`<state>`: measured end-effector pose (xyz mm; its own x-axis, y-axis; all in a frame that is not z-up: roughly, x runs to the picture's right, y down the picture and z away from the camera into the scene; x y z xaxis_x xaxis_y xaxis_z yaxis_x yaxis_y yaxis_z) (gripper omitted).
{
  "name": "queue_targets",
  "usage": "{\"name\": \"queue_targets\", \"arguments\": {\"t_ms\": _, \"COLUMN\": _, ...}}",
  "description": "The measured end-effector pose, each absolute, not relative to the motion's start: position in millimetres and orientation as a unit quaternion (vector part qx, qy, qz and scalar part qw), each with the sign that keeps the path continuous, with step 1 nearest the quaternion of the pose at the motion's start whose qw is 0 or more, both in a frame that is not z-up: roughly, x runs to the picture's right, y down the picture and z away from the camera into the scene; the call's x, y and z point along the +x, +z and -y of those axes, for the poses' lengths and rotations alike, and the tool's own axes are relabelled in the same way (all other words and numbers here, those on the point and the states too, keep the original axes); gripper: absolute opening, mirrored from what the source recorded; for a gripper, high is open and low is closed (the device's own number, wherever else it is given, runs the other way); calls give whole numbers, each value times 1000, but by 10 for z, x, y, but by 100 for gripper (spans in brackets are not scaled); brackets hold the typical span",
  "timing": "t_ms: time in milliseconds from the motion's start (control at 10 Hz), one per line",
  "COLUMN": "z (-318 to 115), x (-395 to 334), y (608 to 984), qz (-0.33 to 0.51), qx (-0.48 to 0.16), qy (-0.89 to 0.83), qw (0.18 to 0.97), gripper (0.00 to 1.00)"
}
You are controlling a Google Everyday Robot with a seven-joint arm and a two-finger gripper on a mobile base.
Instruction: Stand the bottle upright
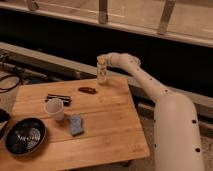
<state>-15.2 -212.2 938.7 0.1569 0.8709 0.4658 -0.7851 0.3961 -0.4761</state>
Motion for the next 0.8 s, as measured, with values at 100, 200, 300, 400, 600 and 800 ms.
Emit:
{"name": "queue_targets", "arguments": {"t_ms": 100, "z": 2138, "x": -144, "y": 9375, "qz": 352, "qx": -58, "qy": 545, "qw": 759, "gripper": 80}}
{"name": "queue_targets", "arguments": {"t_ms": 200, "z": 2126, "x": -150, "y": 9382, "qz": 352, "qx": -57, "qy": 544, "qw": 759, "gripper": 80}}
{"name": "queue_targets", "arguments": {"t_ms": 300, "z": 2117, "x": -163, "y": 9381, "qz": 352, "qx": -57, "qy": 544, "qw": 759, "gripper": 80}}
{"name": "queue_targets", "arguments": {"t_ms": 400, "z": 2083, "x": -180, "y": 9387, "qz": 353, "qx": -60, "qy": 546, "qw": 757, "gripper": 80}}
{"name": "queue_targets", "arguments": {"t_ms": 600, "z": 2041, "x": -183, "y": 9387, "qz": 353, "qx": -62, "qy": 550, "qw": 754, "gripper": 80}}
{"name": "queue_targets", "arguments": {"t_ms": 800, "z": 2012, "x": -188, "y": 9395, "qz": 352, "qx": -66, "qy": 557, "qw": 749, "gripper": 80}}
